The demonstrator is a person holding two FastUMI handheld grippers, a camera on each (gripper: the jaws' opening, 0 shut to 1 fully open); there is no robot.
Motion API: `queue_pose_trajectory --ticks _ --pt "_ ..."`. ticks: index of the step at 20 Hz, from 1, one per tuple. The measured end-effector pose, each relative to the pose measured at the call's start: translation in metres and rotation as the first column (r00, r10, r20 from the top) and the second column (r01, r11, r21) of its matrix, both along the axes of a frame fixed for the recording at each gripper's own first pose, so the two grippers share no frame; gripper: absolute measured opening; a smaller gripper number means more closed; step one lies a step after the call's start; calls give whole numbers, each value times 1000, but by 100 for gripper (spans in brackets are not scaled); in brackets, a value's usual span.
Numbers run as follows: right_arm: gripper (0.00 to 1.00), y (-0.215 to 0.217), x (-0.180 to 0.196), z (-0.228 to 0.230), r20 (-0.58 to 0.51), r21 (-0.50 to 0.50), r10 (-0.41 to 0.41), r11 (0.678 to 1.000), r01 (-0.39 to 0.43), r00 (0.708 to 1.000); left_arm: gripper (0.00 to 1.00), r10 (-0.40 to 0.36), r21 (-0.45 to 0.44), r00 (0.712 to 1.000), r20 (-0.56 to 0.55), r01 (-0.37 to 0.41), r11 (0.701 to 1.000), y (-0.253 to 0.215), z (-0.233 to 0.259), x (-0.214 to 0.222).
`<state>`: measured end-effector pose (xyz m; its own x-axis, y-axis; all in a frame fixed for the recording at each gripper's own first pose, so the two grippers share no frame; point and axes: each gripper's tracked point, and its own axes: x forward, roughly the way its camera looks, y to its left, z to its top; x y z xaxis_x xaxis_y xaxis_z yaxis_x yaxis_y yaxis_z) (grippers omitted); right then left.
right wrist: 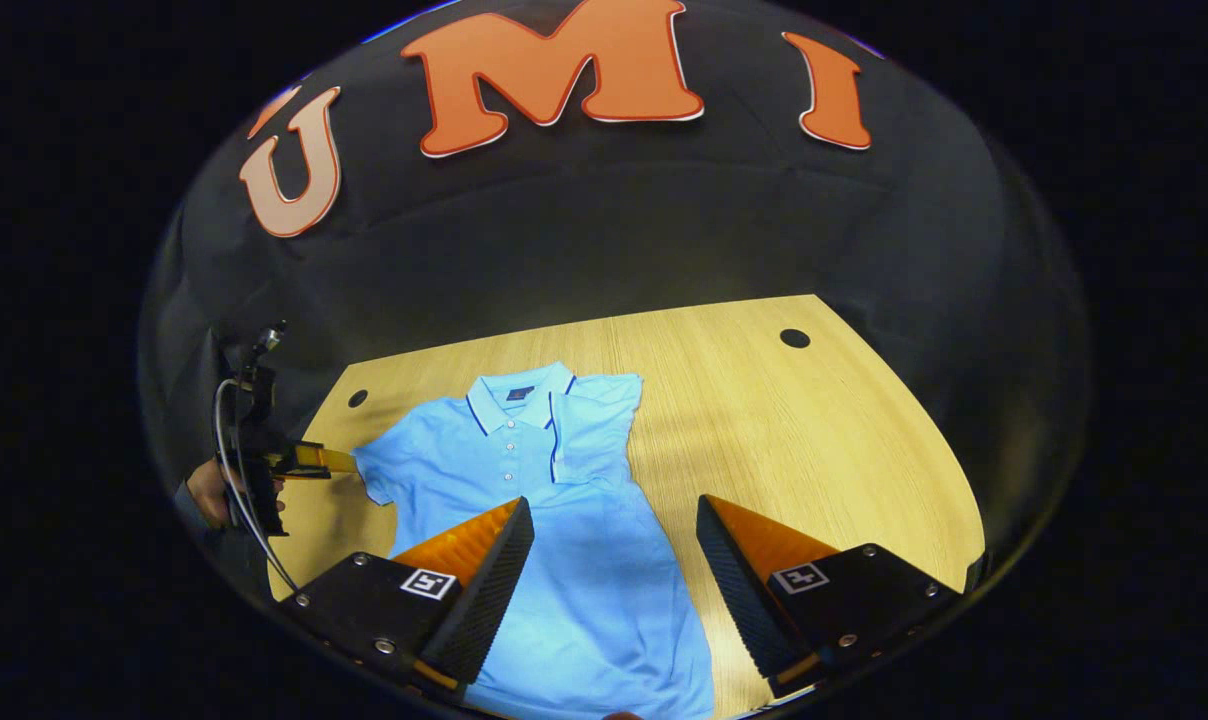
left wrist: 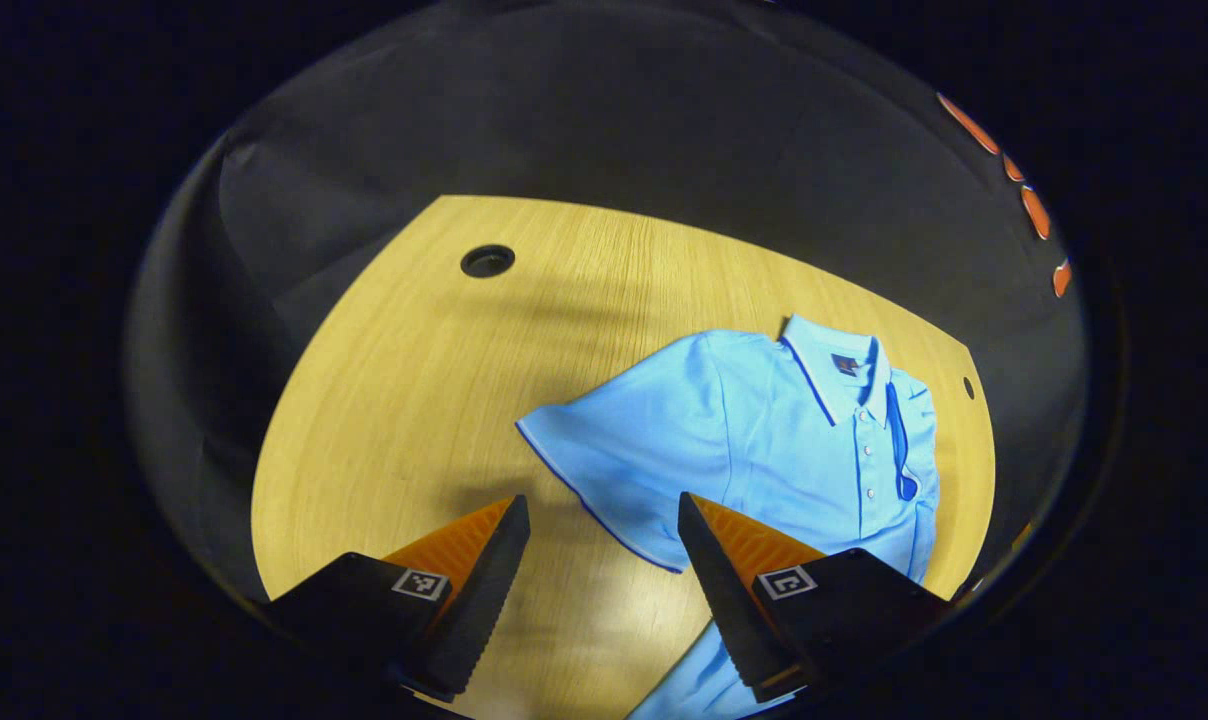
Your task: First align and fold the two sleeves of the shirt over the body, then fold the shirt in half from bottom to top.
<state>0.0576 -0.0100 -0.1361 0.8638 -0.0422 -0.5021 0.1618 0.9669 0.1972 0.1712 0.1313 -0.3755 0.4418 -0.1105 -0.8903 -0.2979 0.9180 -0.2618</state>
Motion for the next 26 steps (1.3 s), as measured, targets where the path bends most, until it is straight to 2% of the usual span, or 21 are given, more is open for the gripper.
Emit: queue_pose_trajectory --ticks 3,4,5,6,7,9,10,12,15,16,17,19,22,23,26 --pt "99 -5 -22 2 -4 -3 -36 999 36 999 95 44 -8 995 -90 -45 999 -6 -27 8" --pt "99 -3 -29 0 -10 18 -44 999 44 999 95 72 14 987 -145 -71 997 -4 -36 4" --pt "99 -4 -35 -3 -16 24 -48 999 48 999 94 75 66 988 -137 -66 996 1 -41 12" --pt "99 -8 -39 -6 -23 17 -53 998 53 998 87 79 95 985 -153 -65 993 0 -41 12" --pt "99 -10 -43 -7 -28 12 -58 998 58 998 86 85 99 985 -151 -70 993 -3 -43 13" --pt "99 -13 -51 -8 -30 21 -69 997 70 997 37 113 88 985 -131 -102 991 -11 -39 21" --pt "99 -15 -56 -12 -40 39 -75 996 77 996 12 100 83 986 -135 -89 993 -17 -39 20" --pt "99 -17 -63 -17 -47 72 -86 993 89 995 9 57 36 993 -101 -54 998 -29 -32 28" --pt "98 -20 -76 -26 -67 69 -97 992 102 993 9 13 57 1000 3 -13 998 -31 -7 50" --pt "98 -21 -82 -31 -82 75 -103 991 109 991 9 1 55 999 40 -3 998 -37 2 57" --pt "98 -21 -90 -36 -98 93 -115 988 124 989 7 -42 21 995 93 41 999 -58 21 66" --pt "98 -25 -95 -38 -98 102 -131 985 141 987 7 -112 -12 982 149 115 993 -85 41 77" --pt "98 -31 -107 -44 -114 109 -168 978 180 979 9 -215 -38 950 228 229 973 -131 64 94" --pt "98 -29 -108 -46 -118 121 -173 975 187 978 9 -256 -68 936 243 280 958 -152 67 95" --pt "98 -26 -115 -52 -132 122 -184 972 200 974 12 -294 -188 907 302 359 914 -192 82 95"
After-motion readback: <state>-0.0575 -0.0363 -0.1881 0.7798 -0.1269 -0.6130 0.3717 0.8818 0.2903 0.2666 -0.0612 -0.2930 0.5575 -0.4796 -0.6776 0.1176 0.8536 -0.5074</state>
